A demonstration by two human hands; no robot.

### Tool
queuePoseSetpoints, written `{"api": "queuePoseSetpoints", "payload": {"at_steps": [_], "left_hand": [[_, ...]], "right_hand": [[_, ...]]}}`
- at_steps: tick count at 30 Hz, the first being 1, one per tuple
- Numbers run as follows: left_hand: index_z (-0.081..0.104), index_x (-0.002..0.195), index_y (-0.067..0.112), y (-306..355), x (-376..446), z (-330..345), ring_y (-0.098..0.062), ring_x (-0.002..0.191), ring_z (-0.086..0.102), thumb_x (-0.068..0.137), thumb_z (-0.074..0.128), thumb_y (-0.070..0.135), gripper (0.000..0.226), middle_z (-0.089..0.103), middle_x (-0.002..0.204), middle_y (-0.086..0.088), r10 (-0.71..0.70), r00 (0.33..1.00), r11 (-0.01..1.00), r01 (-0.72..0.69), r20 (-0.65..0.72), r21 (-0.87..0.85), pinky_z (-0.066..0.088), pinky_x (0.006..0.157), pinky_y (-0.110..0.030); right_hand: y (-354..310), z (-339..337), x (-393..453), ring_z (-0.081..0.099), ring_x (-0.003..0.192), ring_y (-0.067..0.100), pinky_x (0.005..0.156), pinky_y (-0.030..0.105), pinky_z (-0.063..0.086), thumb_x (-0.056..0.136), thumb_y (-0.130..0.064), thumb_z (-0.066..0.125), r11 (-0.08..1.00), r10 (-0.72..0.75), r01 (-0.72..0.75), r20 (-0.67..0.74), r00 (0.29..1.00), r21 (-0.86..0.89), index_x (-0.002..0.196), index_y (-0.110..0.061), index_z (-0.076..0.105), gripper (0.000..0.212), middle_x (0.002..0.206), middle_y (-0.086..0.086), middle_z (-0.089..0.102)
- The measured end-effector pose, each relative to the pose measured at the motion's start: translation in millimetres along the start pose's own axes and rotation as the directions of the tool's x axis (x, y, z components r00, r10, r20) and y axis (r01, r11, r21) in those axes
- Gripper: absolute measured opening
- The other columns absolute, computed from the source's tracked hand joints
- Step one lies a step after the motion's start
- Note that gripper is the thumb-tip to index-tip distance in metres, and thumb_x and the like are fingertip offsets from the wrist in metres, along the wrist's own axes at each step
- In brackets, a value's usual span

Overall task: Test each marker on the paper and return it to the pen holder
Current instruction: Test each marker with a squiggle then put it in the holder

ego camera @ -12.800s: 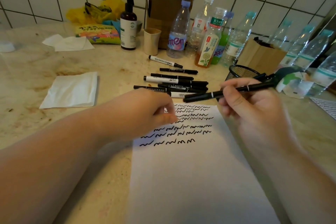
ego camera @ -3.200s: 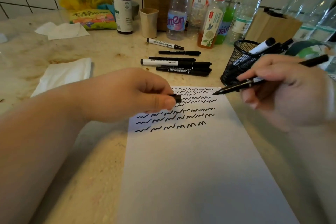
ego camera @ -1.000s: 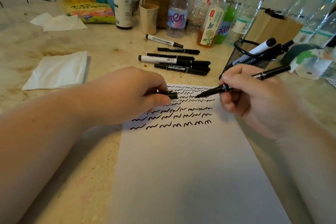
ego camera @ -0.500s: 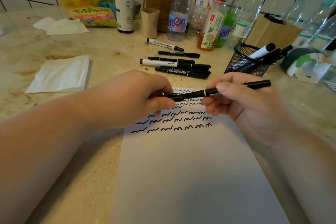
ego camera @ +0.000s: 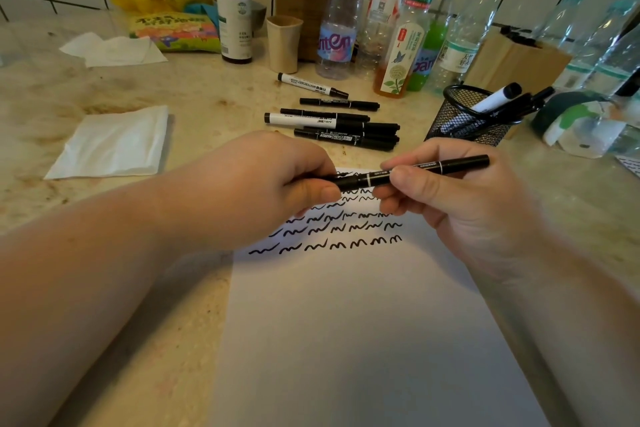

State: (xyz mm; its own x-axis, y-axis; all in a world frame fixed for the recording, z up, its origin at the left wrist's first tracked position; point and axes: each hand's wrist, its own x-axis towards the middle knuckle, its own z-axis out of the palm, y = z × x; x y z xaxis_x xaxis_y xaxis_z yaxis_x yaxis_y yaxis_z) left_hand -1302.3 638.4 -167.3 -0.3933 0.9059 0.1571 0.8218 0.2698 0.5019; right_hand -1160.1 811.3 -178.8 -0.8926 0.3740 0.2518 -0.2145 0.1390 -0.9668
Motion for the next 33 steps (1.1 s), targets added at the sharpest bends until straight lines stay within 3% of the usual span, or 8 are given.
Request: {"api": "queuePoseSetpoints", "payload": {"at_steps": [4,9,14,16,22,26,30,33], "left_hand": [[0.059,0.081,0.039,1,-2,-2,0.007,0.068,0.055,0.082,0.049,0.053,0.018,0.064,0.067,0.013,0.001,0.999,1.000,-0.001,-0.035,-0.007,0.040,0.055,-0.008],[0.065,0.100,0.038,2,-3,-3,-0.001,0.069,0.054,0.085,0.049,0.052,0.027,0.059,0.072,0.017,0.049,0.987,0.991,-0.029,-0.152,0.132,0.040,0.057,-0.020],[0.061,0.109,0.039,1,4,-2,-0.001,0.070,0.055,0.087,0.053,0.053,0.027,0.063,0.078,0.016,-0.005,1.000,0.988,0.006,-0.007,0.153,0.036,0.055,-0.018],[0.056,0.115,0.041,0,6,-1,0.000,0.069,0.056,0.086,0.052,0.057,0.033,0.062,0.078,0.015,-0.042,0.999,0.987,0.040,0.009,0.156,0.036,0.055,-0.016],[0.066,0.104,0.038,-15,2,-2,0.000,0.059,0.056,0.094,0.050,0.051,0.023,0.061,0.067,0.015,-0.121,0.993,0.973,0.119,-0.002,0.196,0.037,0.051,-0.018],[0.063,0.107,0.039,-16,1,2,0.003,0.059,0.056,0.096,0.049,0.049,0.021,0.065,0.072,0.017,-0.077,0.997,0.971,0.072,0.014,0.229,0.033,0.047,-0.013],[0.056,0.109,0.043,-18,2,3,0.000,0.051,0.053,0.096,0.050,0.047,0.015,0.061,0.063,0.015,-0.059,0.998,0.983,0.053,0.027,0.175,0.031,0.046,-0.013],[0.056,0.110,0.042,-19,2,2,-0.002,0.051,0.054,0.096,0.051,0.046,0.015,0.060,0.061,0.014,-0.045,0.999,0.987,0.041,0.022,0.154,0.032,0.047,-0.016]], "right_hand": [[-1,0,-1,0.075,0.067,0.027,0.063,0.028,0.057,0.068,-0.026,0.079,1.000,-0.030,0.030,-0.013,0.999,-0.001,0.083,-0.018,0.081,0.017,0.077,0.014,0.077],[0,5,-2,0.074,0.068,0.029,0.065,0.031,0.057,0.069,-0.024,0.078,0.995,-0.096,0.095,-0.044,0.994,-0.019,0.086,-0.018,0.080,0.018,0.077,0.014,0.077],[-1,8,-3,0.073,0.067,0.025,0.064,0.030,0.057,0.072,-0.030,0.076,0.991,-0.074,0.067,-0.052,0.996,-0.116,0.086,-0.018,0.078,0.018,0.075,0.011,0.076],[-8,5,-3,0.070,0.067,0.021,0.065,0.030,0.058,0.080,-0.030,0.073,0.980,-0.117,0.092,-0.140,0.983,-0.174,0.088,-0.018,0.075,0.014,0.072,0.007,0.074],[-44,-28,3,0.064,0.066,0.016,0.069,0.033,0.053,0.095,-0.019,0.061,0.906,-0.376,0.189,-0.517,0.769,-0.378,0.094,-0.027,0.068,0.011,0.071,-0.005,0.071],[-58,-43,14,0.060,0.058,0.014,0.061,0.030,0.049,0.090,-0.023,0.057,0.887,-0.348,0.034,-0.619,0.704,-0.461,0.087,-0.031,0.069,0.015,0.068,-0.006,0.068],[-65,-48,27,0.057,0.054,0.010,0.062,0.030,0.045,0.087,-0.040,0.055,0.697,-0.302,-0.263,-0.605,0.737,-0.668,0.076,-0.026,0.068,0.022,0.064,-0.004,0.064],[-73,-48,37,0.058,0.063,0.023,0.063,0.035,0.046,0.083,-0.048,0.056,0.634,-0.254,-0.349,-0.612,0.749,-0.690,0.073,-0.024,0.066,0.028,0.069,-0.003,0.064]]}}
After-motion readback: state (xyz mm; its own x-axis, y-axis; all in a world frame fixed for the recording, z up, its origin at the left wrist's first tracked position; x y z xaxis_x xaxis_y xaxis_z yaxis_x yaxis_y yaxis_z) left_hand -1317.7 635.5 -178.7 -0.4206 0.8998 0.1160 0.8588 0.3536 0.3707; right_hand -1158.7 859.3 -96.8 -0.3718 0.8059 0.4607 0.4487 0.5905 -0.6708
